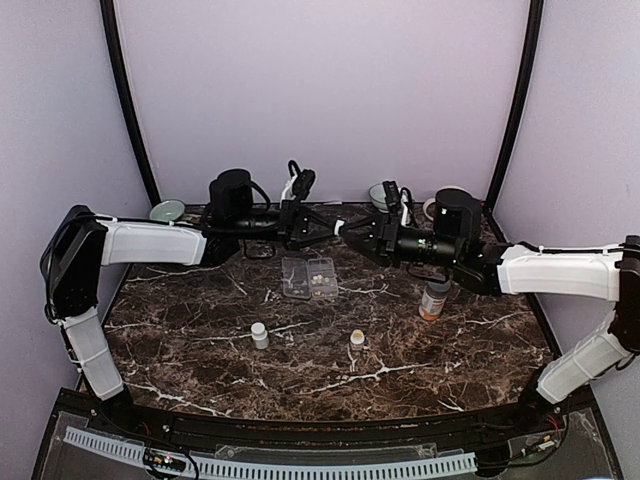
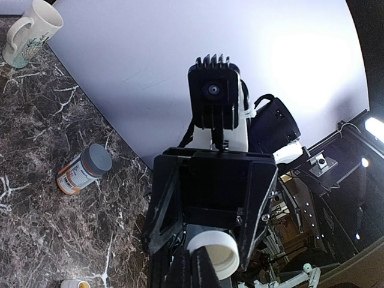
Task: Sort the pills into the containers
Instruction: Pass from the left arm to the right
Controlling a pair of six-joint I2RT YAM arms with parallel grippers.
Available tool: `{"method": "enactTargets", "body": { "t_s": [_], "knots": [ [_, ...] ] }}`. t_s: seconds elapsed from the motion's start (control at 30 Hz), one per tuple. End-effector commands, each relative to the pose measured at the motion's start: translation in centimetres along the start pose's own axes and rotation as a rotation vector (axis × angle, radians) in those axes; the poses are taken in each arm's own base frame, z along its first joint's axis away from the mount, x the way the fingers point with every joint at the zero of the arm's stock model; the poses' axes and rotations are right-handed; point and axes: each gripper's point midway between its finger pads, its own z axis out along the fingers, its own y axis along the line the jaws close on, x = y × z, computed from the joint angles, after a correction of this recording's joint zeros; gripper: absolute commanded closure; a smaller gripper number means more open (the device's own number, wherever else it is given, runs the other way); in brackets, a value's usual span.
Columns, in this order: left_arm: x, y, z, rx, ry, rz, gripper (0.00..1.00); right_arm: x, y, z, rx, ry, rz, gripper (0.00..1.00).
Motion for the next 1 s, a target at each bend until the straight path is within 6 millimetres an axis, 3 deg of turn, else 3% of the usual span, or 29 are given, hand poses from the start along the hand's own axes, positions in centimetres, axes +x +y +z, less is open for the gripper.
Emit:
{"method": "enactTargets", "body": {
  "t_s": [0.0, 0.57, 0.97],
  "knots": [
    [0.3, 0.1, 0.0, -0.001, 0.027, 0.025, 1.00, -2.0, 2.5, 0.0, -0.087, -0.044, -0.031, 0.44],
    [0.2, 0.2, 0.3, 0.019, 0.034, 0.021, 1.00, -1.9, 2.5, 0.8, -0.102, -0.011, -0.028, 0.48],
    [0.0, 0.1, 0.5, 0.027, 0.040, 0.011, 1.00, -1.6, 2.0, 1.0, -0.071, 0.016, -0.051, 0.63]
  ]
}}
